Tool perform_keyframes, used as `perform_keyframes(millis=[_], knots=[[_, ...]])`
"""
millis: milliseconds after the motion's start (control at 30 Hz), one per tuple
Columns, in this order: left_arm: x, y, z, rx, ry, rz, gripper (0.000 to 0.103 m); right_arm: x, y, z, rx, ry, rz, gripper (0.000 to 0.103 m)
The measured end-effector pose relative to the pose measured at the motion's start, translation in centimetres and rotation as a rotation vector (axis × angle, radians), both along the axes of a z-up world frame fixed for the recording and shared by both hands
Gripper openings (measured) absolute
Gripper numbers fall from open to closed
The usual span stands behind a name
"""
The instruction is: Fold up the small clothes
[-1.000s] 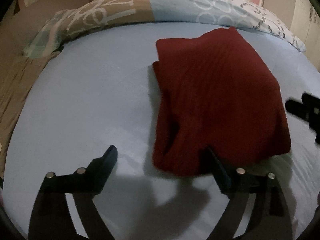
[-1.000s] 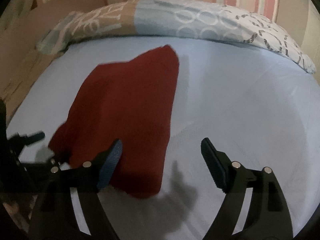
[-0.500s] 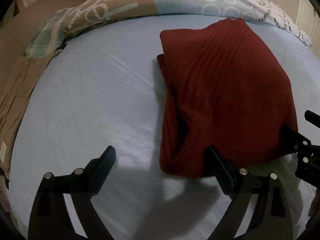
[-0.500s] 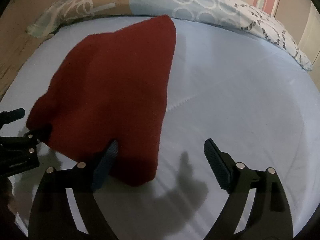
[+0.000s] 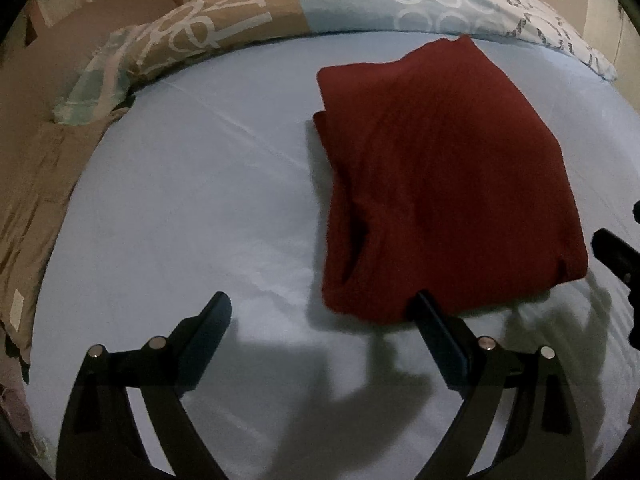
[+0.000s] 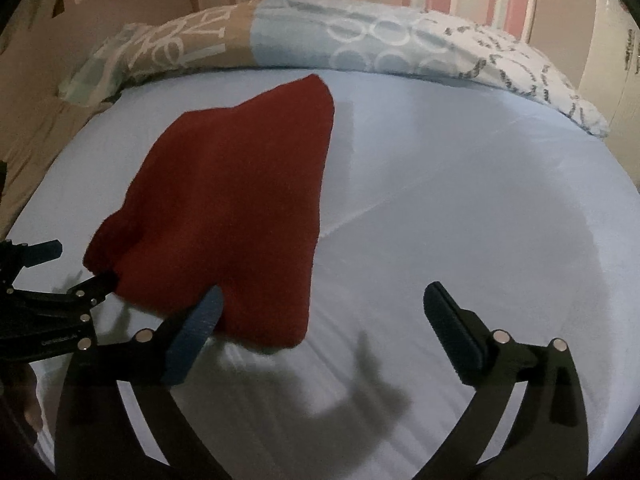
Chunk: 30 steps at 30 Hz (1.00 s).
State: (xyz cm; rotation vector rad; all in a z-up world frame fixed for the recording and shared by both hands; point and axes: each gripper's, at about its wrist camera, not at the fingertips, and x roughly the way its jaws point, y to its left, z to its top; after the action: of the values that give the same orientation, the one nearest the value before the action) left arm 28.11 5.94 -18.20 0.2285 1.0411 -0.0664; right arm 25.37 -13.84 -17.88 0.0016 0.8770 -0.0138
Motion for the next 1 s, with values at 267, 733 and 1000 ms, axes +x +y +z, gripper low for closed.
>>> perform_keyframes(millis=[267,733,1000], knots=[[-2.0,1.8,1.9,-0.093,-0.076,0.026,0.099,-1.7,-0.2,0.7,-0.005,-0.048,-0.001,0.100],[3.2,-2.1,-0.3,-0.205,0.006,-0.033,0.100,0.5,-2.1,1.0,-0.027,-0.057,-0.039,0.100],[5.7,-3.7,-2.7,-0.223,0.042,-0.078,0.100,4.9,-3.1,1.4,-0.014,-0.061,0.002,0.100]])
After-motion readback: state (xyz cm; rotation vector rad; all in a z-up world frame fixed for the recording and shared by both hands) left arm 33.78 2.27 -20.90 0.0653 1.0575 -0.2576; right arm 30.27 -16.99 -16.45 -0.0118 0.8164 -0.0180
